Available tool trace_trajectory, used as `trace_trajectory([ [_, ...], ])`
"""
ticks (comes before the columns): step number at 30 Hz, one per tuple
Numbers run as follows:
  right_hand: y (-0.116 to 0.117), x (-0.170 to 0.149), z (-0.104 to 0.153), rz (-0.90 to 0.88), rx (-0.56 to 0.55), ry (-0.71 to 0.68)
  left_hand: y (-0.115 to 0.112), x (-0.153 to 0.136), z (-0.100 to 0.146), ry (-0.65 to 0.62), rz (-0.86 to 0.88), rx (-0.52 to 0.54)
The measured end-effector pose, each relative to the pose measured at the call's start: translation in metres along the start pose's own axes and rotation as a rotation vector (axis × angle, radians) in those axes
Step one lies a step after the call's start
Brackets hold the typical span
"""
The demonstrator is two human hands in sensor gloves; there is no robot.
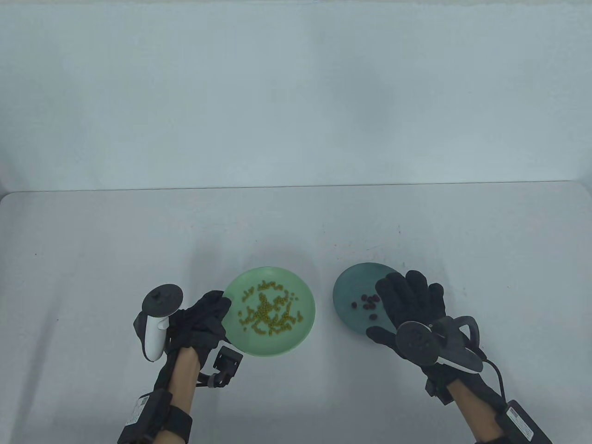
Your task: Pick cranberries with hand pinch into plate
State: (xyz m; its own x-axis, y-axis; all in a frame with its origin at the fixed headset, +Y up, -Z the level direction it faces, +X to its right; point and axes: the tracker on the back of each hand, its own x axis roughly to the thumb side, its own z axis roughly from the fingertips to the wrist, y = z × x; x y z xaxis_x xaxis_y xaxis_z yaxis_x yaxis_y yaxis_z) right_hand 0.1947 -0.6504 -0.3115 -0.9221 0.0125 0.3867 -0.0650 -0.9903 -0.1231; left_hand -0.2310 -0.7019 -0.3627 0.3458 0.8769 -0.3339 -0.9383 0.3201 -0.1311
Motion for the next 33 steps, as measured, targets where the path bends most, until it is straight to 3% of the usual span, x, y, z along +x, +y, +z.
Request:
trace_trajectory([
  [14,-0.001,-0.006,0.003,-0.02,-0.016,0.009,-0.018,-0.012,-0.048,0.119,0.044,0.063],
  [33,0.0,-0.005,0.004,-0.016,-0.003,0.002,-0.038,-0.027,-0.075,0.201,-0.051,0.063],
])
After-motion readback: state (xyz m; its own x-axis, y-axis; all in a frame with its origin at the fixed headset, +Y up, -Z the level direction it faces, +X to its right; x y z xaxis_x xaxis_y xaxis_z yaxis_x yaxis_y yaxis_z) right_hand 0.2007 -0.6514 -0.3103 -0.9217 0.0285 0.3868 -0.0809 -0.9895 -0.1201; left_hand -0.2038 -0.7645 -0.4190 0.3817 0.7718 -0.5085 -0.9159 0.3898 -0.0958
